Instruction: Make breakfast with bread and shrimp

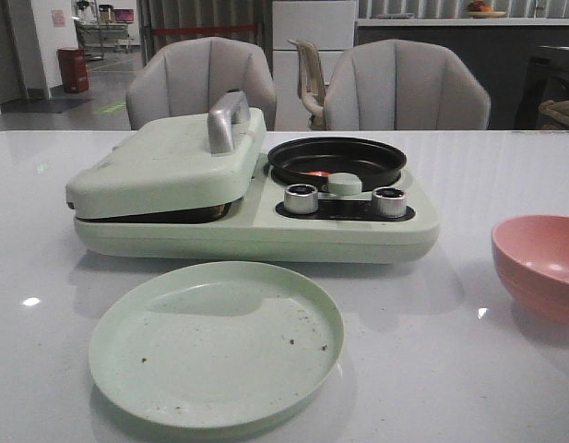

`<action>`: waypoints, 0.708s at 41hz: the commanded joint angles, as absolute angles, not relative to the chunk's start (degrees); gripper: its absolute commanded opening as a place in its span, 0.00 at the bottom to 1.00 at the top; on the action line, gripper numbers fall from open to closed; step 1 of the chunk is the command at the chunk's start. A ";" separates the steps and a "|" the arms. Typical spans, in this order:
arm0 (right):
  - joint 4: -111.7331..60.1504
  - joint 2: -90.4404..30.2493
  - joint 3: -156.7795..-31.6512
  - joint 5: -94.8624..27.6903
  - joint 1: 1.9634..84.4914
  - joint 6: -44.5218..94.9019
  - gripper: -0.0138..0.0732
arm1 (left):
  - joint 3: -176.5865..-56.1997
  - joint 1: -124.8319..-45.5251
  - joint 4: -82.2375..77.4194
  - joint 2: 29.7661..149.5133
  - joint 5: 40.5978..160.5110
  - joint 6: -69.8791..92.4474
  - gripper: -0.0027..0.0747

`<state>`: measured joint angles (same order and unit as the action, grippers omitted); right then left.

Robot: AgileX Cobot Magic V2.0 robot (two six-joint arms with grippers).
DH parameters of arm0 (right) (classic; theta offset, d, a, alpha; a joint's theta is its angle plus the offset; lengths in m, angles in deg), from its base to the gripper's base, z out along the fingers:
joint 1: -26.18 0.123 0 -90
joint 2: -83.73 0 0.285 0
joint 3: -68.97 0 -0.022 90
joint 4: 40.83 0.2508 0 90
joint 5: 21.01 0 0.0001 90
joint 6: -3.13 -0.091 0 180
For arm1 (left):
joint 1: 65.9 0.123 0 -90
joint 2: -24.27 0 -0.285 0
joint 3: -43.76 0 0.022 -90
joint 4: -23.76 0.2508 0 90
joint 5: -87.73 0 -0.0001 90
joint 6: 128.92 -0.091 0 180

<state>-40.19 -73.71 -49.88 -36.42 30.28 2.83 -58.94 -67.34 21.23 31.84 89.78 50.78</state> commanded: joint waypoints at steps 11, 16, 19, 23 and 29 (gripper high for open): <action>-39.72 -86.80 -36.04 -18.32 27.73 3.47 0.20 | -58.60 -67.69 21.29 30.66 84.34 51.08 0.16; -39.60 -89.74 -33.14 -16.64 26.88 3.47 0.20 | -58.60 -67.69 21.29 30.66 84.34 51.08 0.16; -39.60 -90.33 -33.20 -17.22 26.88 3.47 0.20 | -58.60 -67.69 21.29 30.66 84.34 51.08 0.16; -39.55 -90.33 -33.20 -16.67 26.82 3.47 0.20 | -58.60 -67.69 21.29 30.66 84.34 51.08 0.16; -39.55 -90.33 -33.20 -14.81 26.64 3.47 0.20 | -58.60 -67.69 21.29 30.66 84.34 51.08 0.16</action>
